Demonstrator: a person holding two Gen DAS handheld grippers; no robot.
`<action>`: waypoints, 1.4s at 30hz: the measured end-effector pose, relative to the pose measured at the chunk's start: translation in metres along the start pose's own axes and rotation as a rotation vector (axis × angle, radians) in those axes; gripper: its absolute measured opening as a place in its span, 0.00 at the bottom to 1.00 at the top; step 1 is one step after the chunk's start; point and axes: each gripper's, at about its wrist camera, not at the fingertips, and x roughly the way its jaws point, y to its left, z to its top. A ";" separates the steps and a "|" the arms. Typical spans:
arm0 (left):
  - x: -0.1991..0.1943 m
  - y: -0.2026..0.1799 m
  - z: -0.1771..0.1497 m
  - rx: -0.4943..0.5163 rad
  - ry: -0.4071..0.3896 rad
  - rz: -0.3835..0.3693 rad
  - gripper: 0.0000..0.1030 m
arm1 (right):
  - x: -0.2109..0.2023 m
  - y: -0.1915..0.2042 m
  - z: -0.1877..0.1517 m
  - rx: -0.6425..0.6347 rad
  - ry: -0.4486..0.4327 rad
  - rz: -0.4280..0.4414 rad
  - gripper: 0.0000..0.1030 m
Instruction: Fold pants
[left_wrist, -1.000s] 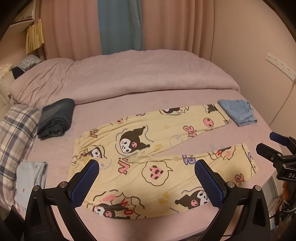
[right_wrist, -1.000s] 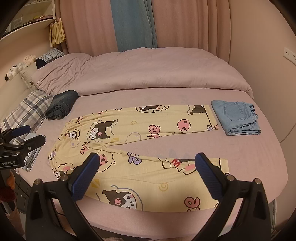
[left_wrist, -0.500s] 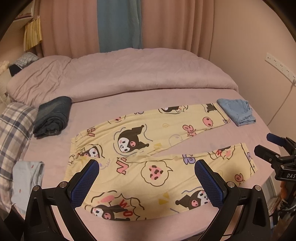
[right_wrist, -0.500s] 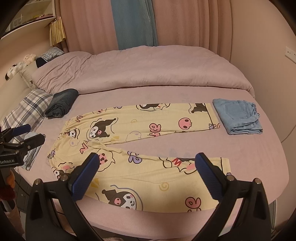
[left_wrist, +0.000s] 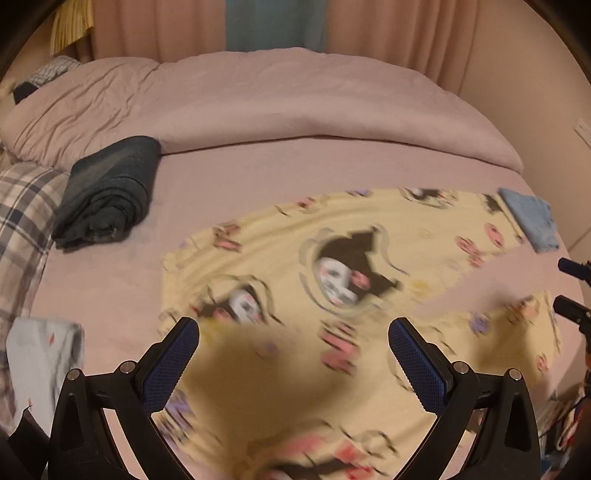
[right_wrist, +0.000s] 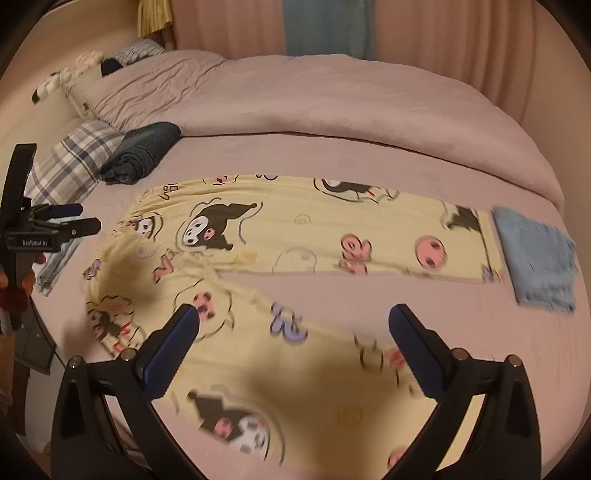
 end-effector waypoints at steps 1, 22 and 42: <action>0.006 0.009 0.009 -0.007 -0.008 -0.014 1.00 | 0.013 -0.002 0.011 -0.020 -0.002 0.018 1.00; 0.154 0.128 0.064 0.090 0.269 -0.109 0.82 | 0.272 0.080 0.184 -0.376 0.186 0.338 0.76; 0.137 0.164 0.044 -0.035 0.156 -0.038 0.08 | 0.321 0.123 0.190 -0.476 0.159 0.150 0.03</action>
